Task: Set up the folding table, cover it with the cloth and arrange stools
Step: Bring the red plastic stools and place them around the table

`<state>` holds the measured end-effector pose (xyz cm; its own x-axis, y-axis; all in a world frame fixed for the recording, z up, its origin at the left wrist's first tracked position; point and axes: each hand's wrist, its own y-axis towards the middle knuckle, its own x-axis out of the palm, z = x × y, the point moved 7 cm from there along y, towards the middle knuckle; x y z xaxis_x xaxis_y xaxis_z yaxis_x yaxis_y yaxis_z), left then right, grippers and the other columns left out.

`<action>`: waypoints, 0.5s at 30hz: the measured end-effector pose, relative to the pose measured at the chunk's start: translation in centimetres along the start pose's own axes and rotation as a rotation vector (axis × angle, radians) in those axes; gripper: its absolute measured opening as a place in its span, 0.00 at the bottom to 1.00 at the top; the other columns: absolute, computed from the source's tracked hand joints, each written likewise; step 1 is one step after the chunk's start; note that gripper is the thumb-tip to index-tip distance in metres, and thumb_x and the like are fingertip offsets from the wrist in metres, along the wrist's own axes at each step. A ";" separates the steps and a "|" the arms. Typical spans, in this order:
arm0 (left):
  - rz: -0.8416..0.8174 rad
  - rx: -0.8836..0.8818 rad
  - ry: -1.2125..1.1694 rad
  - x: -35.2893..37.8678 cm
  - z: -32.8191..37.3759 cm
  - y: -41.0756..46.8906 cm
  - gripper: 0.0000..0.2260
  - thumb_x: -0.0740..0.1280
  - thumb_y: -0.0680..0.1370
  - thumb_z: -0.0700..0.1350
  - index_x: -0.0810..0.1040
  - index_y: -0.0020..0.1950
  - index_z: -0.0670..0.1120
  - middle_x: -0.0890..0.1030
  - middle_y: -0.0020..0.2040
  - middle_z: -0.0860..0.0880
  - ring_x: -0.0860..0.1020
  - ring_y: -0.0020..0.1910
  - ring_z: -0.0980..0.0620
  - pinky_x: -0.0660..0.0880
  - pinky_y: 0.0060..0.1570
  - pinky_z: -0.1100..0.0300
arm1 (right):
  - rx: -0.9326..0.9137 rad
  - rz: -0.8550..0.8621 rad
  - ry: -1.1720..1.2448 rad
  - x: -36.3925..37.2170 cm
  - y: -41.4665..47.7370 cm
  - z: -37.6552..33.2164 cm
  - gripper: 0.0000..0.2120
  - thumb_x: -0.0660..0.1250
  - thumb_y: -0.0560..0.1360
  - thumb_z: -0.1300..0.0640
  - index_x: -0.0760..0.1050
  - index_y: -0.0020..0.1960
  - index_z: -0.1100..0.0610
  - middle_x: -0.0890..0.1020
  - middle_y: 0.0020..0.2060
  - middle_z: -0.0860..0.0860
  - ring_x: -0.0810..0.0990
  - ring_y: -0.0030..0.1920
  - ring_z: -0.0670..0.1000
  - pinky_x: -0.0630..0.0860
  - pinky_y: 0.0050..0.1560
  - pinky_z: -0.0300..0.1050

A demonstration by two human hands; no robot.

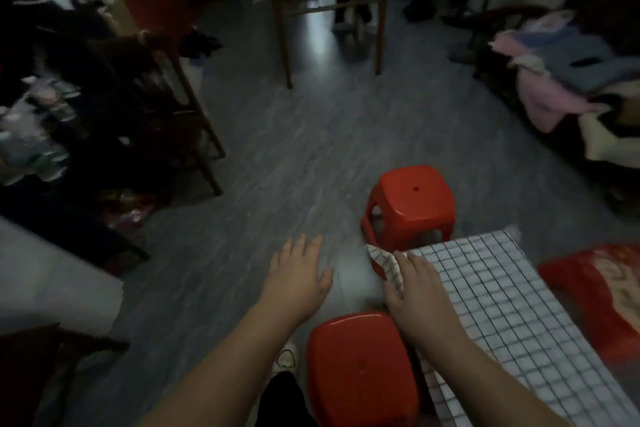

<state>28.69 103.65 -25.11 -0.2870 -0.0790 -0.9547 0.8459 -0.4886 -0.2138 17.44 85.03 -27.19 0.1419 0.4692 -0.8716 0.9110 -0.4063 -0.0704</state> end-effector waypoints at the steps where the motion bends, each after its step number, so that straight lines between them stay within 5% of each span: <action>1: -0.026 0.063 0.018 0.0 0.0 2.3 0.30 0.53 0.82 0.60 0.51 0.81 0.50 0.56 0.81 0.44 0.53 0.79 0.42 0.54 0.76 0.45 | 0.057 0.033 0.004 0.1 1.0 0.1 0.28 0.61 0.77 0.46 0.65 0.75 0.56 0.71 0.71 0.54 0.65 0.72 0.56 0.63 0.73 0.53; 8: -0.157 0.527 0.132 -1.2 3.5 14.4 0.30 0.56 0.81 0.59 0.55 0.80 0.49 0.58 0.80 0.43 0.55 0.79 0.42 0.55 0.76 0.46 | 0.549 0.193 0.079 0.7 2.2 0.2 0.29 0.61 0.79 0.47 0.62 0.77 0.55 0.66 0.75 0.56 0.60 0.76 0.57 0.60 0.75 0.57; 15: -0.298 0.874 0.127 1.7 9.6 14.3 0.29 0.59 0.80 0.57 0.59 0.79 0.49 0.62 0.78 0.42 0.58 0.78 0.40 0.58 0.75 0.44 | 0.958 0.353 0.169 1.2 -4.4 -0.2 0.30 0.58 0.79 0.44 0.58 0.78 0.52 0.61 0.78 0.53 0.54 0.78 0.54 0.59 0.76 0.58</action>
<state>35.98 88.23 -27.77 -0.3431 0.2249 -0.9120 0.0914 -0.9583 -0.2707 13.64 87.53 -27.87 0.4614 0.2760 -0.8431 0.1273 -0.9611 -0.2450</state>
